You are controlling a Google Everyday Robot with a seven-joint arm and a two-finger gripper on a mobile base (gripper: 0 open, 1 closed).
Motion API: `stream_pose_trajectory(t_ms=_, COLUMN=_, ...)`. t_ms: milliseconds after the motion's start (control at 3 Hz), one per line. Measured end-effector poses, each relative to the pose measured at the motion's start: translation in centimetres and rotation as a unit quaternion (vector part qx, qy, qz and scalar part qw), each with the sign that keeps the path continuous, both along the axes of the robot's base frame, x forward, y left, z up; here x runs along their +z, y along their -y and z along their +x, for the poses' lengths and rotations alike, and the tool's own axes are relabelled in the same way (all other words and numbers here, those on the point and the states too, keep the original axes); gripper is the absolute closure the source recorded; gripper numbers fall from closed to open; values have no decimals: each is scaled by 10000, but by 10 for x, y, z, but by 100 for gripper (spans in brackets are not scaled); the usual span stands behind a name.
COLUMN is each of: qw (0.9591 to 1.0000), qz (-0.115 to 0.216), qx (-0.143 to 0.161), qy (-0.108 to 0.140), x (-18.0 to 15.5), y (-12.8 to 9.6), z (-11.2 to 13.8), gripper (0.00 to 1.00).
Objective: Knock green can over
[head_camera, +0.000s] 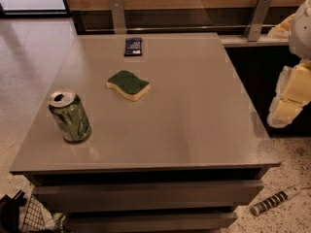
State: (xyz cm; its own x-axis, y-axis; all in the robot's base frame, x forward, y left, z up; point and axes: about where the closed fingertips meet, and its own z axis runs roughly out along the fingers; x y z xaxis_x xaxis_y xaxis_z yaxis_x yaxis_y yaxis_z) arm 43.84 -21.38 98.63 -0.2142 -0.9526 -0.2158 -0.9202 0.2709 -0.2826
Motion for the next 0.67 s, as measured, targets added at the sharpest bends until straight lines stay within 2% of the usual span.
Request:
stream_pose_trajectory(t_ms=333, qw=10000, qz=0, qx=0, qy=0, x=0, y=0, z=0, gripper=0)
stream_pose_trajectory(t_ms=667, qw=9991, qz=403, qx=143, qy=27, x=-1, y=-16, z=-1, gripper=0)
